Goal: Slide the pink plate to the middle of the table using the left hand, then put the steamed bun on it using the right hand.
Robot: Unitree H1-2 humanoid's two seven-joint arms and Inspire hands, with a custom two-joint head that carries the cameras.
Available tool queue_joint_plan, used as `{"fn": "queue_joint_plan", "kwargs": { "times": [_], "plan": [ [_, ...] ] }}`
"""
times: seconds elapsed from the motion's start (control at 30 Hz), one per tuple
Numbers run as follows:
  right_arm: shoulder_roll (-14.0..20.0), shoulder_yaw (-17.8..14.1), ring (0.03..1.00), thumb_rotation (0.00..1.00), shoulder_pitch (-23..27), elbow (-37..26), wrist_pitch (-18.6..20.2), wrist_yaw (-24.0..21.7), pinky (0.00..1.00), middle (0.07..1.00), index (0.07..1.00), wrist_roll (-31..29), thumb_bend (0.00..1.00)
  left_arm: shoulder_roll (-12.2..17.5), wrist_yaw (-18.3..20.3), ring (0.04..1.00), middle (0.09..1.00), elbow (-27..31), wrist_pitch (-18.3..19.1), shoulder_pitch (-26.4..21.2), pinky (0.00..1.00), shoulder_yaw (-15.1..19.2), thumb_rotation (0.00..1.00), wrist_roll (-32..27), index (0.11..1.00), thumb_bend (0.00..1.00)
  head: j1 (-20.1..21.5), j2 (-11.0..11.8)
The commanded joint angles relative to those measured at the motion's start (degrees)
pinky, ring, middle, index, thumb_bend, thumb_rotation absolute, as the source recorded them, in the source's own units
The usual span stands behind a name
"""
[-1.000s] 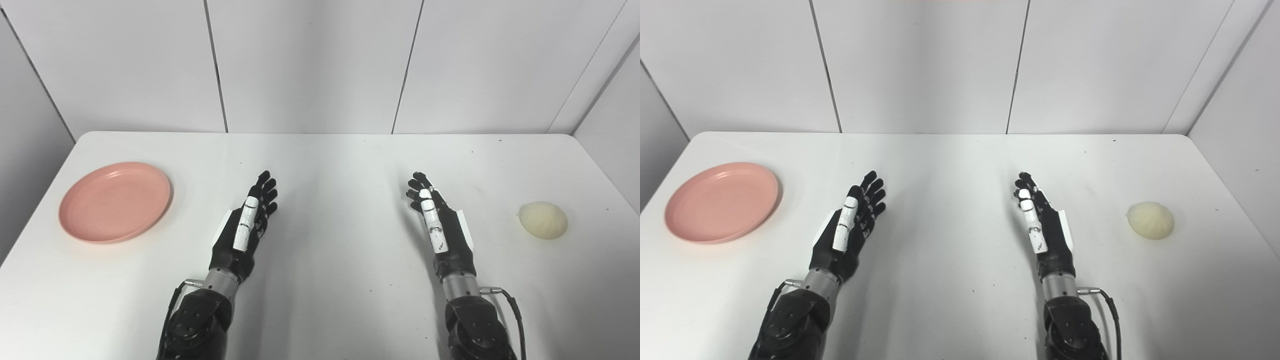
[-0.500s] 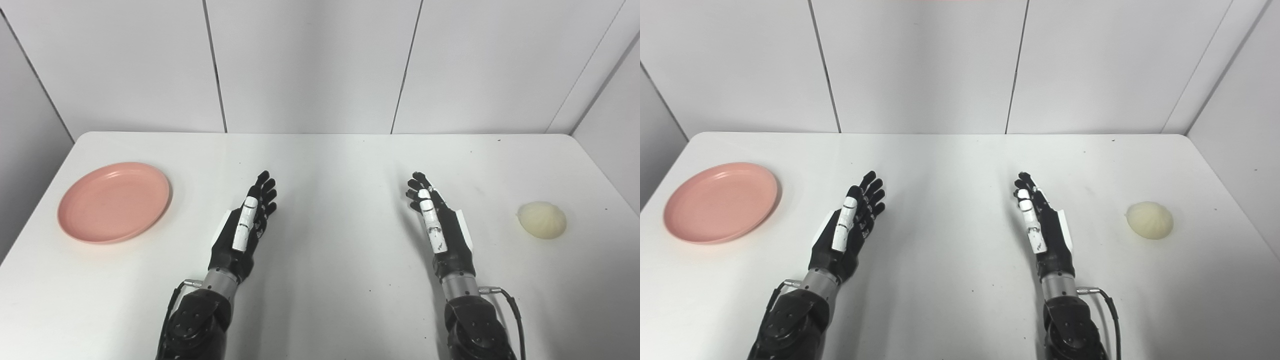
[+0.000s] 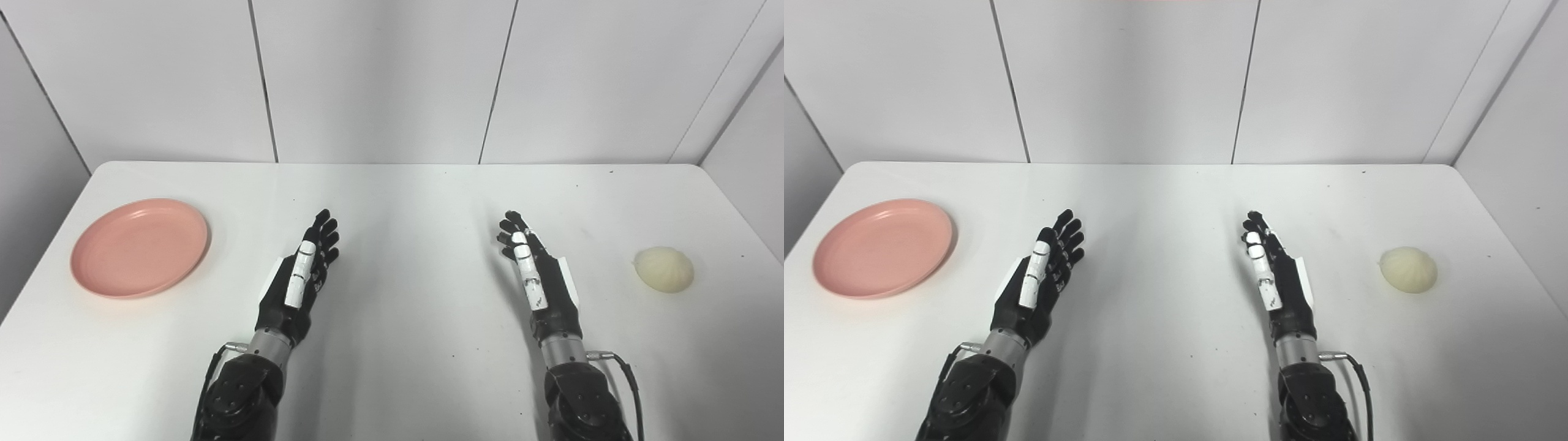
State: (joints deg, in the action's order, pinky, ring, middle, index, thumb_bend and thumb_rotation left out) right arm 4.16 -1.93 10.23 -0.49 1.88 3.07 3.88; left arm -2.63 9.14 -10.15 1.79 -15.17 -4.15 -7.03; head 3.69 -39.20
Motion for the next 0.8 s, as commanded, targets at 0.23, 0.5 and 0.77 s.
{"fn": "queue_joint_plan", "kwargs": {
  "times": [0.23,0.5,0.77],
  "plan": [
    [1.89,-1.23,0.873,1.0,0.62,-0.66,-3.33,-1.68,0.89,0.889,0.895,-2.83,0.54,-1.42,-1.49,1.0,1.0,-2.51,-2.95,-0.76,1.0,-1.19,0.95,2.34,1.0,0.58,-11.34,4.07],
    [3.75,-2.88,0.864,0.99,0.31,3.23,-7.53,-2.59,0.89,0.877,0.877,-4.5,0.52,-3.3,-3.26,1.0,1.0,-9.69,-8.36,-2.19,1.0,-1.94,0.95,5.51,1.0,0.66,-19.54,8.65],
    [4.39,-3.01,0.891,1.0,0.01,3.42,-7.79,-3.05,0.94,0.898,0.9,-5.63,0.46,-4.24,-4.05,1.0,1.0,-15.42,-12.75,-3.86,1.0,-1.48,0.95,6.13,1.0,0.66,-21.62,10.97]
  ]
}}
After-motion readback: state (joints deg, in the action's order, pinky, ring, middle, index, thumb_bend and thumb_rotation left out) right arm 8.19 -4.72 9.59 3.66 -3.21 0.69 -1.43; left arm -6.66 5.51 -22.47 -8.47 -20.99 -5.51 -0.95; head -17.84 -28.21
